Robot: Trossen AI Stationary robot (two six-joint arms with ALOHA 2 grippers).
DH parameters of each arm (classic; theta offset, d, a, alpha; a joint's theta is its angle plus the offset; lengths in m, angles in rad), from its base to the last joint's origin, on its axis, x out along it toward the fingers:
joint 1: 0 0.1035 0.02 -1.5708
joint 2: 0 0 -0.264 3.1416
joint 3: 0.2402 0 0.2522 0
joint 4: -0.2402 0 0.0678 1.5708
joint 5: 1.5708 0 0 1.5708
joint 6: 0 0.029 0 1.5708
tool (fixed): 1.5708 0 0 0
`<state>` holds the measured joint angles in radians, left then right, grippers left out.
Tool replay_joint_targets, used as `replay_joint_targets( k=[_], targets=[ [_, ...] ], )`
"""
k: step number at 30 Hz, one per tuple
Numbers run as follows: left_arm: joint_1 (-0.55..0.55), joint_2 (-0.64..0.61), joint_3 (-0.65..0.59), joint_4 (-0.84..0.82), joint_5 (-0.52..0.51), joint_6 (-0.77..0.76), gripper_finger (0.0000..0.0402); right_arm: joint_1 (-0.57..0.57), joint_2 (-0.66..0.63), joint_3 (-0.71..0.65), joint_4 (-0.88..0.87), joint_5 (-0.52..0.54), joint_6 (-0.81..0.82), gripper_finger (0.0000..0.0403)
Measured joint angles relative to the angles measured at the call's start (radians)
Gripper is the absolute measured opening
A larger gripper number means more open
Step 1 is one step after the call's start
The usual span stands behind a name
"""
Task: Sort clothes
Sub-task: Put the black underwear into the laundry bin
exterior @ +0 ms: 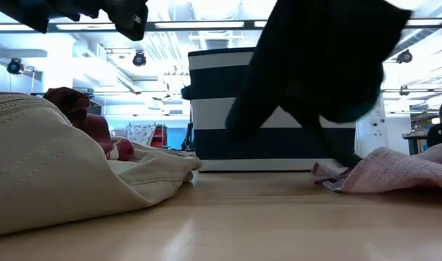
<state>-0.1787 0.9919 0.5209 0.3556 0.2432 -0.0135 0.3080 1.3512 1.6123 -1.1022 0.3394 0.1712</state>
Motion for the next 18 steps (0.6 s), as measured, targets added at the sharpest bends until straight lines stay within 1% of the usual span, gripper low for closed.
replay_joint_targets(
  k=[10, 12, 15, 18],
  targets=[
    [0.000, -0.003, 0.000, -0.016, -0.001, 0.005, 0.0251, -0.087, -0.070, 0.000, 0.213, 0.014, -0.150, 0.0000],
    [0.000, -0.003, 0.000, -0.017, -0.001, 0.005, 0.0251, -0.088, -0.069, 0.000, 0.252, 0.050, -0.171, 0.0002],
    [0.000, -0.003, 0.000, -0.024, -0.001, 0.003, 0.0247, -0.086, -0.059, 0.000, 0.269, 0.096, -0.194, 0.0019],
    [-0.002, -0.003, 0.000, -0.027, -0.001, -0.003, 0.0241, -0.086, -0.043, 0.000, 0.269, 0.100, -0.227, 0.0045]
  ],
)
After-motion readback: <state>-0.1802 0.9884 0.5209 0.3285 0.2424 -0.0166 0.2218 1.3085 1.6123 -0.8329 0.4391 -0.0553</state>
